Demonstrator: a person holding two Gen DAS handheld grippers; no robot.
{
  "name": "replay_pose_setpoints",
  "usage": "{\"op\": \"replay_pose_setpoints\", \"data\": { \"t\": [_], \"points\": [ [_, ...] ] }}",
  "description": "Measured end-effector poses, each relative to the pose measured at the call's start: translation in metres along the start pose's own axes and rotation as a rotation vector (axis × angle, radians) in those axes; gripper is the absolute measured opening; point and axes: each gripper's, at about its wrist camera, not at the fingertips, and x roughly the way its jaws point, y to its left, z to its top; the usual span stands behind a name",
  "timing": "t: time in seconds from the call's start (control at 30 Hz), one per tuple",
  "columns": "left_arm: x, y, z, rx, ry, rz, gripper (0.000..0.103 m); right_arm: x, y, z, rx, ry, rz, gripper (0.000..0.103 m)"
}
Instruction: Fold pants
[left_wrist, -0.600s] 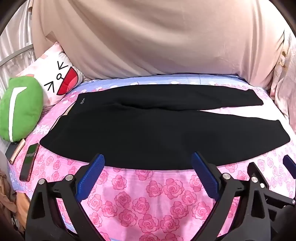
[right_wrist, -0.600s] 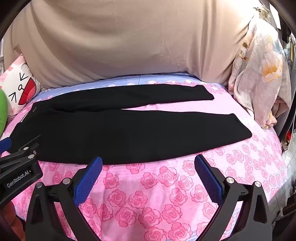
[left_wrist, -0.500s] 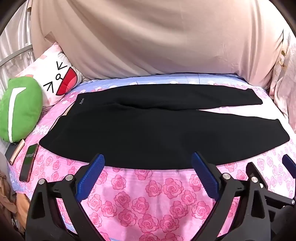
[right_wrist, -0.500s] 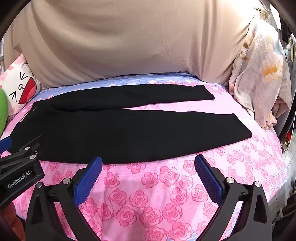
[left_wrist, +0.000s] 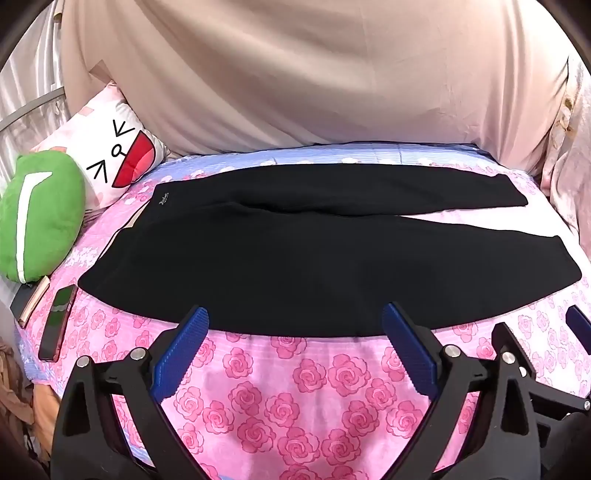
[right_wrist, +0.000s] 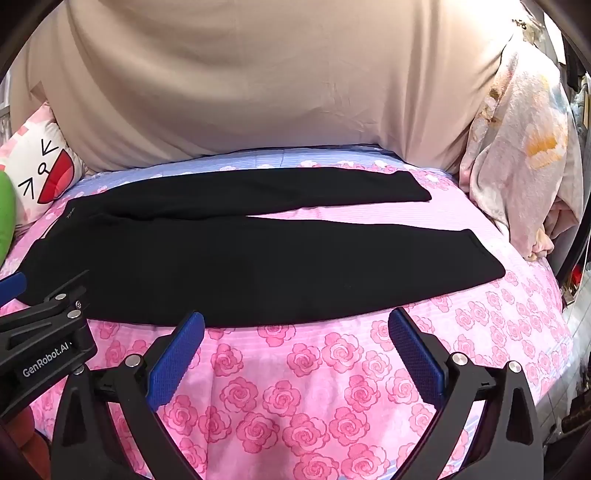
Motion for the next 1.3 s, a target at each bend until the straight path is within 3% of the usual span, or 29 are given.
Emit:
{"op": "replay_pose_setpoints", "data": {
  "t": [0.43,1.3],
  "points": [
    [-0.0014,0.0016,-0.0033,0.022,-0.029,0.014,0.098,0.001,0.0005,-0.0008,-0.007,0.004,-0.001,0.098],
    [0.0019,-0.0042,0.0002,0.025,-0.018,-0.004,0.098,0.0011,-0.0035,-0.0008,-0.011,0.002,-0.005,0.098]
  ]
}}
